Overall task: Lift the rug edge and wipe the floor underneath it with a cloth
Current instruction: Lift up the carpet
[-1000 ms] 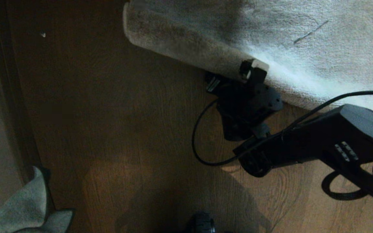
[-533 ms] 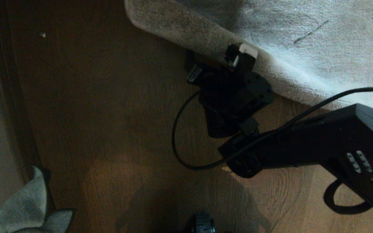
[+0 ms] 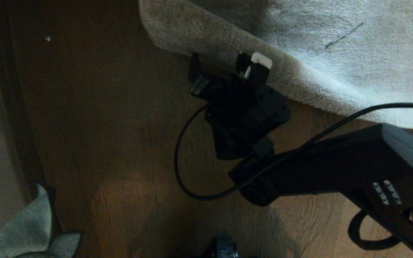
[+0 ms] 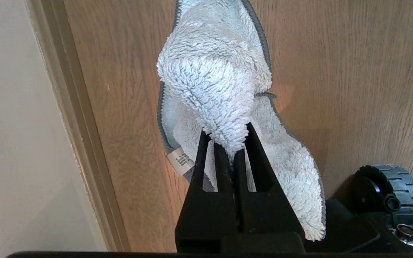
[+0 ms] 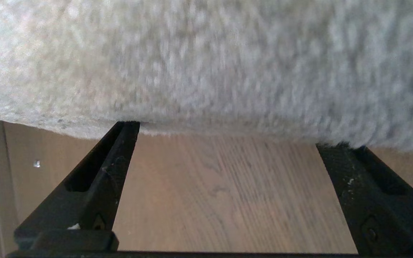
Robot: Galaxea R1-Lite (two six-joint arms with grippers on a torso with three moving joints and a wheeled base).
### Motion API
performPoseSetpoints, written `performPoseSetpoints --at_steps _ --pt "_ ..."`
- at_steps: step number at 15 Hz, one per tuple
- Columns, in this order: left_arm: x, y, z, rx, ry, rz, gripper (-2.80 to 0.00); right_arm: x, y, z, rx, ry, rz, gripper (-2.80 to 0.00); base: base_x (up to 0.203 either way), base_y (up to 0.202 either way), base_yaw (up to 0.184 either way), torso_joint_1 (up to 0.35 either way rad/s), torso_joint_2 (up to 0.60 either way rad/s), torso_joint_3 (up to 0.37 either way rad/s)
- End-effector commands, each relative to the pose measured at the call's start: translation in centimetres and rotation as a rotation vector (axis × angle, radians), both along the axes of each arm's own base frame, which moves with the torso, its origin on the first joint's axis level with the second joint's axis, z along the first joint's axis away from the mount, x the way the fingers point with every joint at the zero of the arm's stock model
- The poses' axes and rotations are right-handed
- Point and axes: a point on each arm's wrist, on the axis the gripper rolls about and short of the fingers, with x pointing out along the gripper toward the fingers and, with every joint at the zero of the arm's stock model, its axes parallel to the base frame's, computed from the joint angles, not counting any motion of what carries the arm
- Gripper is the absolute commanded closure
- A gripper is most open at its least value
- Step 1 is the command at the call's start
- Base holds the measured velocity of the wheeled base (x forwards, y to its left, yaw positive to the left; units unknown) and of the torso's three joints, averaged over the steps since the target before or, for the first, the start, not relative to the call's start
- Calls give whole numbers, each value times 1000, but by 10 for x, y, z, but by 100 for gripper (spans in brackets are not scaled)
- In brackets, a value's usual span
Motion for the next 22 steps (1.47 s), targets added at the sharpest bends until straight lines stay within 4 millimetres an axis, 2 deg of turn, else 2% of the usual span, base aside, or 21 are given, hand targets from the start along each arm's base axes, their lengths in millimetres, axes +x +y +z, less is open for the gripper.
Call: performPoseSetpoints --at_steps 1,8,16,18,22 --pt "0 0 0 0 1 0 0 0 7 -6 10 5 14 -280 0 0 0 0 0 0" --pt "0 0 0 0 0 0 0 -1 20 -4 65 2 60 -280 0 0 0 0 0 0" --pt "0 0 0 0 0 0 0 0 19 43 128 -38 71 -280 0 0 0 0 0 0" --pt "0 0 0 0 0 0 0 2 22 34 115 -20 75 -280 0 0 0 0 0 0" --pt "0 0 0 0 0 0 0 11 31 -23 41 44 69 -280 0 0 0 0 0 0"
